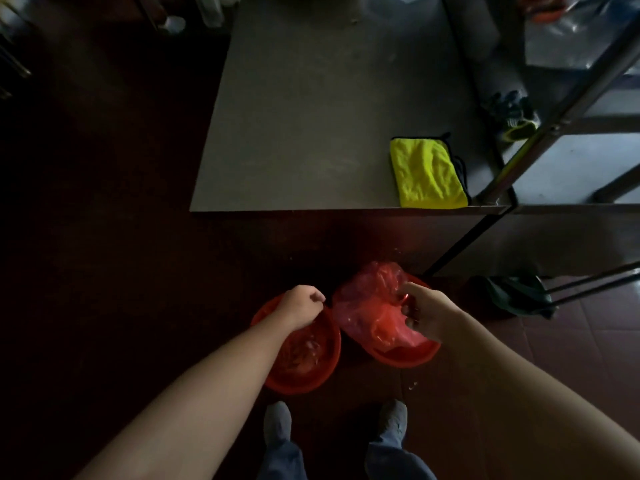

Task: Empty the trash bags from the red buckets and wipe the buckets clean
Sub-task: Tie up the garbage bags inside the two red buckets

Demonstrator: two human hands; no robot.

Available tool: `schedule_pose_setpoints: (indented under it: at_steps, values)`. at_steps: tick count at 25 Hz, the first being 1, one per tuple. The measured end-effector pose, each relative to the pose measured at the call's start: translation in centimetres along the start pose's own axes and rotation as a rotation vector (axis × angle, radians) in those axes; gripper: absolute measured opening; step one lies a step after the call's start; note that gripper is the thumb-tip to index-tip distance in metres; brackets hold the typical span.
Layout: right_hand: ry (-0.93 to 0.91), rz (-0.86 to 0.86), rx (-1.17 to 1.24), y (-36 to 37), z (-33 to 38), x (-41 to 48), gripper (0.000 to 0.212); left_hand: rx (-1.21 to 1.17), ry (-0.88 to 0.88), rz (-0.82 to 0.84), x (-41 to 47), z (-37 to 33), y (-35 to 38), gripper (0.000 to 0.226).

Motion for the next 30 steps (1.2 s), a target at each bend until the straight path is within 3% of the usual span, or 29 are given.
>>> schedule_pose_setpoints:
  at_steps: [4,13,30]
  values:
    - [-0.070,-0.164,0.204,3.4,-0.4,-1.7,0.004,0.008,0.050,0.024,0.1,4.0,-4.5,0.018]
    - [-0.115,-0.287,0.411,10.3,-2.6,-5.6,0.008,0.001,0.080,0.021,-0.1,9.3,-11.7,0.019]
    - [-0.122,-0.350,0.557,10.6,-8.4,-9.3,0.009,0.033,0.171,0.088,-1.0,10.4,-10.5,0.018]
Point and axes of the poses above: each hand's wrist, its own x-axis towards the middle knuckle, its own y-axis out of the palm, z = x × y, the point moved 6 cm from there along x, towards the middle knuckle, and after that the axes turned 3 degrees about -y, right-handed, at the moved point
